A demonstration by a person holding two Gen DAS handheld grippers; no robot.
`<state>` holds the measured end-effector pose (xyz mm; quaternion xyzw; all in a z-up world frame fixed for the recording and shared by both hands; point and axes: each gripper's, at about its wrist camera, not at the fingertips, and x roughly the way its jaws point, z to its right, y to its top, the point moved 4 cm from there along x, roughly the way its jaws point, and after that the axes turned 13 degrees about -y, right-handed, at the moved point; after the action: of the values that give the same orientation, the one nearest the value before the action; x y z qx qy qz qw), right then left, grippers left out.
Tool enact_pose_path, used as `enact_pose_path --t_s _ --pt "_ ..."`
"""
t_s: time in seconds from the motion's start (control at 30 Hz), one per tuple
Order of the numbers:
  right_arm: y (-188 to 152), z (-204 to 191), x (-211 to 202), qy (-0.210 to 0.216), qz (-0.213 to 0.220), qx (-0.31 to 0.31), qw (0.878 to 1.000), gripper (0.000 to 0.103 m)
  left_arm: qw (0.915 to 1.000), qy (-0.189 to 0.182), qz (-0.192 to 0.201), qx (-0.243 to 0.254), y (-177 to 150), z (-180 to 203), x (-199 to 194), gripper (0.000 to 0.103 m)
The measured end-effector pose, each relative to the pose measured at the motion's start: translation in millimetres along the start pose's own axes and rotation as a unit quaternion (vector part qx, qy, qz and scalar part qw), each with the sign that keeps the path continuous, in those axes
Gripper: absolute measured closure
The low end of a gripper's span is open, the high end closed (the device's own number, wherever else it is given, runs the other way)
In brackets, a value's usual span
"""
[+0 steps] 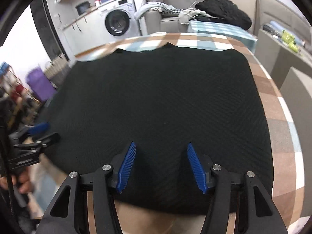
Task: Fold small clothes
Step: 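Open both grippers and lay the unfolded sweater flat on the board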
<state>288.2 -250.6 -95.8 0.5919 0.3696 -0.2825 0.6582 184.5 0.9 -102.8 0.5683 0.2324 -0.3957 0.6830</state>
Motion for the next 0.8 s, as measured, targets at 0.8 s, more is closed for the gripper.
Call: enact_pose_path --t_s 0.8 --pt "-33.3 -2.6 -9.5 0.049 0.009 -0.095 0.994 0.037 0.9958 -0.038 -0.023 0.079 -1.9 50.3 19.8 0.022"
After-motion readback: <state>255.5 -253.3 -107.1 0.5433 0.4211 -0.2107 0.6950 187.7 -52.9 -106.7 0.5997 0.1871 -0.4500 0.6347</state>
